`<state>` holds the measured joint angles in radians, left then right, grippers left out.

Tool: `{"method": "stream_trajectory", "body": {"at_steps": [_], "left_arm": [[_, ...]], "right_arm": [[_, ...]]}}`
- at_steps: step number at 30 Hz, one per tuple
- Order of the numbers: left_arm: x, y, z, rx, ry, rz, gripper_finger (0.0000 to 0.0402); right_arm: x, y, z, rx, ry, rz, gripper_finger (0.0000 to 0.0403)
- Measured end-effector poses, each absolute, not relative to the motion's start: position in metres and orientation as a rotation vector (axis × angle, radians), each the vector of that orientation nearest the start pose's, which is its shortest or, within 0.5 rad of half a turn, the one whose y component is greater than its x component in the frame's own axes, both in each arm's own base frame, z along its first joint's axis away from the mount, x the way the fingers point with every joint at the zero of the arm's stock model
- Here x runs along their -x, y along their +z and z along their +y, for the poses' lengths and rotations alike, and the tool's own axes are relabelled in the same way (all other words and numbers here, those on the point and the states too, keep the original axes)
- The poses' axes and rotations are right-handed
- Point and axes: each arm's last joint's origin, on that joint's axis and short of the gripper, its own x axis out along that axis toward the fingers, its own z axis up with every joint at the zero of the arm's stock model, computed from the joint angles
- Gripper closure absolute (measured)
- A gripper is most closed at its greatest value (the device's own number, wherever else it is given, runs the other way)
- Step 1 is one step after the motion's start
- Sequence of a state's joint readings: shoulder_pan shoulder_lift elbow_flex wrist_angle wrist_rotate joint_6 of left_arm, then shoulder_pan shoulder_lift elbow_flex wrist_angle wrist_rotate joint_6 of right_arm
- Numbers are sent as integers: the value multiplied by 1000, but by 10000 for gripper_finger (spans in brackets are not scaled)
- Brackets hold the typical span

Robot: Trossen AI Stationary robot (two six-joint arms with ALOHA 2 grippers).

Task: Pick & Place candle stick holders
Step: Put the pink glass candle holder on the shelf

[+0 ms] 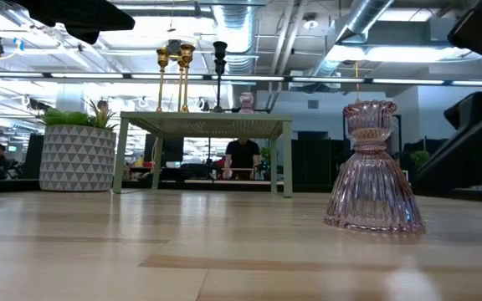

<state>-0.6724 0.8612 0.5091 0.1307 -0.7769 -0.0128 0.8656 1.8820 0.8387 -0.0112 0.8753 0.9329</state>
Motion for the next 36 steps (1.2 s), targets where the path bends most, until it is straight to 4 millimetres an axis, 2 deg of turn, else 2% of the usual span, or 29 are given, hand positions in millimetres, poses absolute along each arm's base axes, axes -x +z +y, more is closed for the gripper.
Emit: {"method": "stream_trajectory", "body": {"at_steps": [5, 9, 19, 22, 27, 36], "left_arm": [[-157, 256, -99, -134, 105, 165, 394], [-157, 256, -99, -134, 105, 165, 394], [-157, 256, -99, -134, 105, 165, 393], [-157, 256, -99, -134, 105, 165, 394], [-157, 256, -99, -134, 105, 165, 397], [-157, 256, -99, -134, 106, 165, 396]], "right_arm": [[-226, 100, 230, -116, -271, 599, 345], [-228, 102, 230, -110, -260, 590, 323], [-235, 110, 233, -16, -258, 619, 199], [-236, 110, 232, -38, -262, 628, 174], [-236, 115, 230, -36, -262, 641, 169], [-234, 143, 215, -17, -287, 644, 178]]}}
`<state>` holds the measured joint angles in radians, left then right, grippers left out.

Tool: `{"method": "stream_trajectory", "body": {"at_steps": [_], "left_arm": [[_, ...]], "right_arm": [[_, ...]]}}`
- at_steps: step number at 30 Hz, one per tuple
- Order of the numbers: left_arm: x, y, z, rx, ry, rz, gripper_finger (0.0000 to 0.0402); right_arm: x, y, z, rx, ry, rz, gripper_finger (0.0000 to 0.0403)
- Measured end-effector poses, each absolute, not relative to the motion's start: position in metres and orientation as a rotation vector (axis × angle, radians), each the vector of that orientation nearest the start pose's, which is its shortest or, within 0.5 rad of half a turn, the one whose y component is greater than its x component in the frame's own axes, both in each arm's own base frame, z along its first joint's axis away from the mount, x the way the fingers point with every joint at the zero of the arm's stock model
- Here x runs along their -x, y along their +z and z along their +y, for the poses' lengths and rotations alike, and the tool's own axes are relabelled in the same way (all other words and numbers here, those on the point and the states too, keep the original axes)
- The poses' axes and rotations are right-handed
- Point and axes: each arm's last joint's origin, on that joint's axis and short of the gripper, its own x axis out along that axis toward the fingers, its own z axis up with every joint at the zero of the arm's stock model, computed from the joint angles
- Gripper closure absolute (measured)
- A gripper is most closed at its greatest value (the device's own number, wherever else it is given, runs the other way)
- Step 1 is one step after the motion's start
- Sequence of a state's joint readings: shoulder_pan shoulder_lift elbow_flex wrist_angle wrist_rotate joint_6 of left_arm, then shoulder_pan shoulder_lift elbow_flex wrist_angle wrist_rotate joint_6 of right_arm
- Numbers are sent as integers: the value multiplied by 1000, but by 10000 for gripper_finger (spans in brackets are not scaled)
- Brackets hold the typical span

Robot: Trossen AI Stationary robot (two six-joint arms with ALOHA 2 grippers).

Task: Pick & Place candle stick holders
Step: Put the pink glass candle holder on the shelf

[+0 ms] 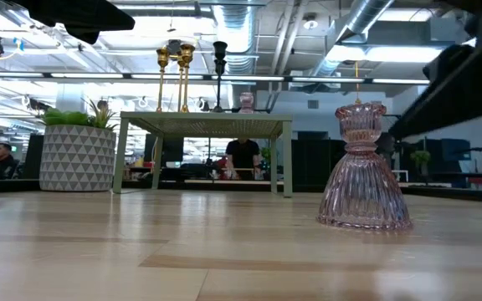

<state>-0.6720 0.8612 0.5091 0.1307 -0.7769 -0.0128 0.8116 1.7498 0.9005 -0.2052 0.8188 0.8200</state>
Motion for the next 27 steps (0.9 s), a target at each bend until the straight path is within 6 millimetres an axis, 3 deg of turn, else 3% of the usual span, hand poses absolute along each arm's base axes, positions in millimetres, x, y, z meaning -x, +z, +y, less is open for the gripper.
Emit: {"method": "stream_trajectory", "body": {"at_steps": [3, 11, 27], "left_arm": [[-157, 256, -99, -134, 105, 165, 397], [-157, 256, -99, -134, 105, 166, 394], [-157, 256, -99, -136, 105, 168, 396]], "right_arm": [[-240, 142, 211, -28, -300, 634, 173], [-257, 119, 199, -3, -367, 666, 157], [-269, 126, 195, -40, -391, 569, 161]]}}
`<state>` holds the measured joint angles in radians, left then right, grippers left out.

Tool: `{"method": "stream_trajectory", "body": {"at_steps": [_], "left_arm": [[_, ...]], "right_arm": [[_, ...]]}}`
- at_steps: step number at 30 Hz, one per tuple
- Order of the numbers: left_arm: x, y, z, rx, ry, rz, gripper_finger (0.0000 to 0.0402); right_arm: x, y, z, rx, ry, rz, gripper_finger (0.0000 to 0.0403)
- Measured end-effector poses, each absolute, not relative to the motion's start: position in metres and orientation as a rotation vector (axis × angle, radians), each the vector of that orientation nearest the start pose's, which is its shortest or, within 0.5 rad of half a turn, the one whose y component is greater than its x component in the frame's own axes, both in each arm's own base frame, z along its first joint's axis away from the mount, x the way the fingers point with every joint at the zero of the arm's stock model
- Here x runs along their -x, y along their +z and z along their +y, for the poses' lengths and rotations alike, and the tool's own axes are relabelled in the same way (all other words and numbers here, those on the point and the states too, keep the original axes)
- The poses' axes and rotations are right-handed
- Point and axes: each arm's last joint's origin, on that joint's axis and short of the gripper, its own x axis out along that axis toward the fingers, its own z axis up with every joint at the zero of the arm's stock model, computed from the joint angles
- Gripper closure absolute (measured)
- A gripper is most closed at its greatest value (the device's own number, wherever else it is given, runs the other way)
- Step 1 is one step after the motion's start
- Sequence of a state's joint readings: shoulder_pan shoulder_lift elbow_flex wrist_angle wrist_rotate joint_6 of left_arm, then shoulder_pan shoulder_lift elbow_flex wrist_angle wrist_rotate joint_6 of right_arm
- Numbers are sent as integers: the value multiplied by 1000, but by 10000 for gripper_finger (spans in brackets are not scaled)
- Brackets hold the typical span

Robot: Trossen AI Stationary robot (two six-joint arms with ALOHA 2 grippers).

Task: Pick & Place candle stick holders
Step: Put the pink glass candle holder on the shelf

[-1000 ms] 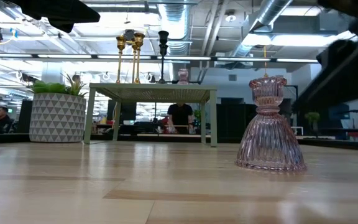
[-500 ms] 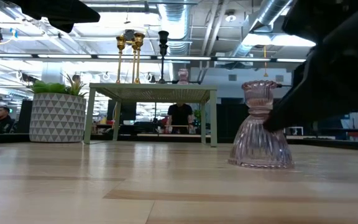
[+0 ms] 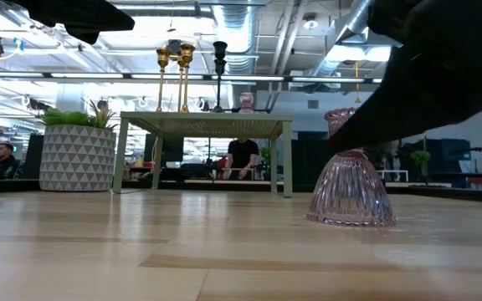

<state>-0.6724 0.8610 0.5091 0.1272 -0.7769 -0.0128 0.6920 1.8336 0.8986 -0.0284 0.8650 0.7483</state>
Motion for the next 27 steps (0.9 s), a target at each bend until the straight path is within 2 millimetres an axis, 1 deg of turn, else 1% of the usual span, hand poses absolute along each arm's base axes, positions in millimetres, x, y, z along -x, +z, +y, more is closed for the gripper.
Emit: {"method": "stream_trajectory", "body": {"at_steps": [6, 9, 13, 20, 24, 27], "left_arm": [[-157, 256, -99, -136, 105, 168, 394], [-157, 256, -99, -137, 105, 168, 393], [-157, 256, -99, -137, 105, 168, 396], [-157, 256, -99, -137, 105, 168, 393], [-157, 256, -99, -137, 105, 168, 395], [-157, 256, -99, -137, 105, 168, 396]], "right_arm": [[-276, 127, 188, -43, -405, 560, 162], [-276, 127, 188, -46, -400, 566, 174], [-275, 126, 190, -50, -380, 581, 207], [-276, 126, 190, -41, -375, 582, 276], [-276, 126, 190, -37, -376, 581, 279], [-275, 126, 190, -35, -378, 581, 266]]}}
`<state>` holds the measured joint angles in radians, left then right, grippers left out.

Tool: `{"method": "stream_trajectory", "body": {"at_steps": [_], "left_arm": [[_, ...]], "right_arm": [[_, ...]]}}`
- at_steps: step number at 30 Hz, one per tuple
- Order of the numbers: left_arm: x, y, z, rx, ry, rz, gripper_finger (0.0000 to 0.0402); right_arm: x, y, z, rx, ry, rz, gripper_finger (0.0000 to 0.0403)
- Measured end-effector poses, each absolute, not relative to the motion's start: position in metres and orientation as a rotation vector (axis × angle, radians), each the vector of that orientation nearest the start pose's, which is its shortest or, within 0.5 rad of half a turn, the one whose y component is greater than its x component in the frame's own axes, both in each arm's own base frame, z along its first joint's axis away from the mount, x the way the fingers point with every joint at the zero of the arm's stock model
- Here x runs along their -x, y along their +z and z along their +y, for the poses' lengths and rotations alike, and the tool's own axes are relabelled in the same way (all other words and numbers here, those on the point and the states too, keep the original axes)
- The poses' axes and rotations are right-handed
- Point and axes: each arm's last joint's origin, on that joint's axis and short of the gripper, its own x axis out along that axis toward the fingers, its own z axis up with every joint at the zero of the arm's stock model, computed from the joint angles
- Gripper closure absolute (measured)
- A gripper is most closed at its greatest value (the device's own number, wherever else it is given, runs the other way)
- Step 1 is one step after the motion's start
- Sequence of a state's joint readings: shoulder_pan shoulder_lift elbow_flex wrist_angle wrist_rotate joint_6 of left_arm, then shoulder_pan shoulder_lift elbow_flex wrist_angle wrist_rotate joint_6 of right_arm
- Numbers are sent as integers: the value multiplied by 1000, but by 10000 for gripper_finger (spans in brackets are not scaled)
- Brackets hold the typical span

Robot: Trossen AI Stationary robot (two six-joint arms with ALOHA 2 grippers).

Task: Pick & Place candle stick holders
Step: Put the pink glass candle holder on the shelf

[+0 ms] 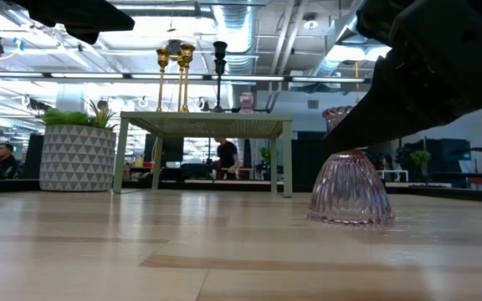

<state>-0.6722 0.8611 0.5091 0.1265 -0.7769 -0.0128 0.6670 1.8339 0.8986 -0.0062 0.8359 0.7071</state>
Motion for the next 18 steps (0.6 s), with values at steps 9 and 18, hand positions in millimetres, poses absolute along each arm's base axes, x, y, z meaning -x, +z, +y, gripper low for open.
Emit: {"method": "stream_trajectory", "body": {"at_steps": [9, 18], "left_arm": [[-157, 256, -99, -137, 105, 168, 395], [-157, 256, -99, -137, 105, 168, 393]], "right_arm": [[-275, 126, 189, -31, -377, 583, 281], [-276, 128, 190, -50, -372, 566, 267]]}}
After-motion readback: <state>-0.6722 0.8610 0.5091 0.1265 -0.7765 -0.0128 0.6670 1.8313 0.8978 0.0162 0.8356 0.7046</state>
